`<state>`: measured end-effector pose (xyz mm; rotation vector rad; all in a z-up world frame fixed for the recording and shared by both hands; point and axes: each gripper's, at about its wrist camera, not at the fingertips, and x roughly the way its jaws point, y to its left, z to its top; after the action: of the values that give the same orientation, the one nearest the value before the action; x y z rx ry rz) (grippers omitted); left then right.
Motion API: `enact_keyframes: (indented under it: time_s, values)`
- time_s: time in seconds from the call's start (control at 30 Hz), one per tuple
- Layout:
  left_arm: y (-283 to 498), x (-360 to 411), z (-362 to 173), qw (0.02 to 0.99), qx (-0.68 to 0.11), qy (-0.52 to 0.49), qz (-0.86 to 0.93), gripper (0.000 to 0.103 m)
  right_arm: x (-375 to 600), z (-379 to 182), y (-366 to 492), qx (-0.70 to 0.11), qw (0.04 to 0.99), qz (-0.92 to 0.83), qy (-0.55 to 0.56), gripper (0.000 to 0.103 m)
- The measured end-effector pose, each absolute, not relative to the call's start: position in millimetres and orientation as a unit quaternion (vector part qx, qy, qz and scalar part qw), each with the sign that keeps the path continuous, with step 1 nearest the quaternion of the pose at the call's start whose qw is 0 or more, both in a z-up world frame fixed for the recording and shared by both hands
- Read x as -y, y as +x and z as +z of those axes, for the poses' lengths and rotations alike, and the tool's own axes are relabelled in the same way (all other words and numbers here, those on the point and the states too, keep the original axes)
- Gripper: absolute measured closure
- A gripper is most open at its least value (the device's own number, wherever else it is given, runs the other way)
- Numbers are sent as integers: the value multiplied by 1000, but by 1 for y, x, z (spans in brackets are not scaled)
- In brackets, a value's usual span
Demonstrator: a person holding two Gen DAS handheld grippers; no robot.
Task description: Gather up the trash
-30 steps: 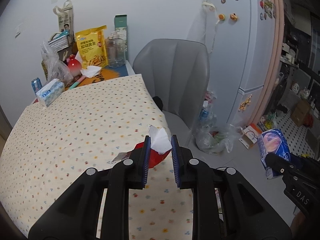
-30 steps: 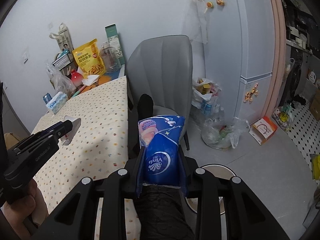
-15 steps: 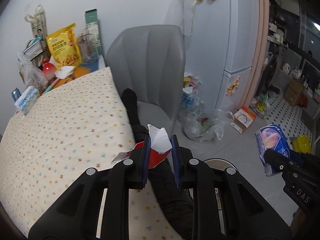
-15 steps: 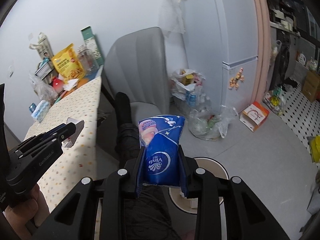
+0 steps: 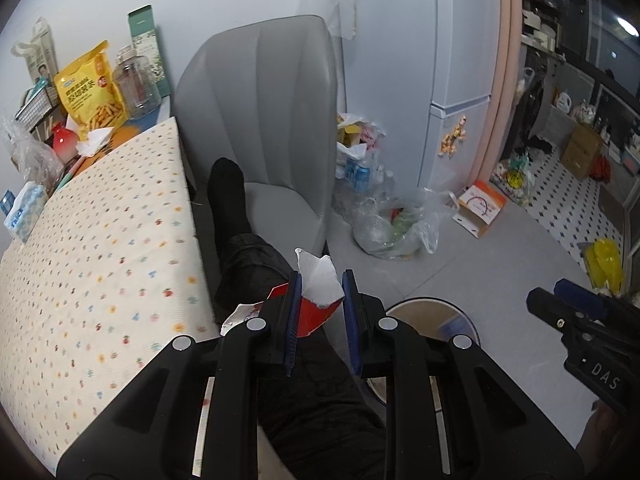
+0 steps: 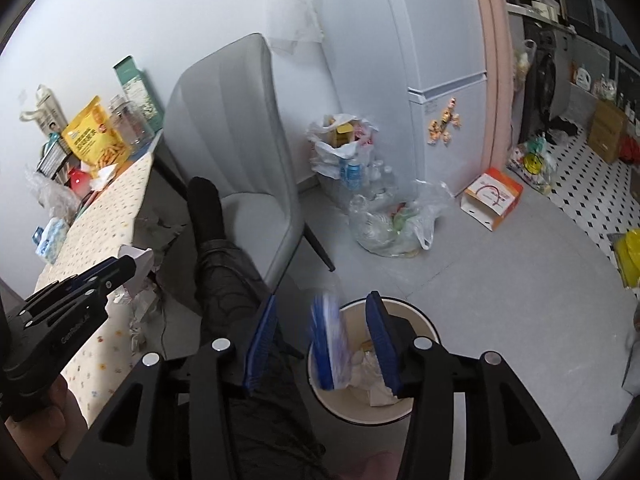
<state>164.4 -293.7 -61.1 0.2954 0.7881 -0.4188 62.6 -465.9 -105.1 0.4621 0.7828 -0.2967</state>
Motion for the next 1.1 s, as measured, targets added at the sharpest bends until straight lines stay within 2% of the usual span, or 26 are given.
enact_keyframes:
  time_s: [0.47,0.57,0.63,0.67,0.7,0.73,0.8,0.9,0.97,1.1]
  values:
    - [149,373,-83,860,-403,165,-268,82,521,-107,24,-363,877,-204,240,57]
    - [144,386,-85,854,-406,166,-281,80,532,-107,16,-362,873,-217,243,57]
    - [143,393,-89,845,-419,158,-292,75,539,-104,12,-358,873,-225,243,57]
    - [143,395,-92,841,-425,156,-297,67,540,-104,11,-357,873,-227,243,57]
    - [142,398,-95,836,-431,153,-303,54,542,-103,10,-355,873,-229,244,56]
    - [142,398,-96,835,-434,150,-305,47,544,-102,9,-353,873,-230,246,56]
    - [140,396,-96,834,-433,144,-309,24,546,-100,7,-347,873,-233,250,55]
    - [142,390,-92,841,-428,145,-298,11,545,-97,6,-342,875,-234,249,52]
    - [145,380,-86,848,-425,142,-285,6,542,-96,7,-343,876,-231,248,52]
    - [152,362,-76,856,-422,132,-267,6,531,-92,12,-342,880,-219,245,52]
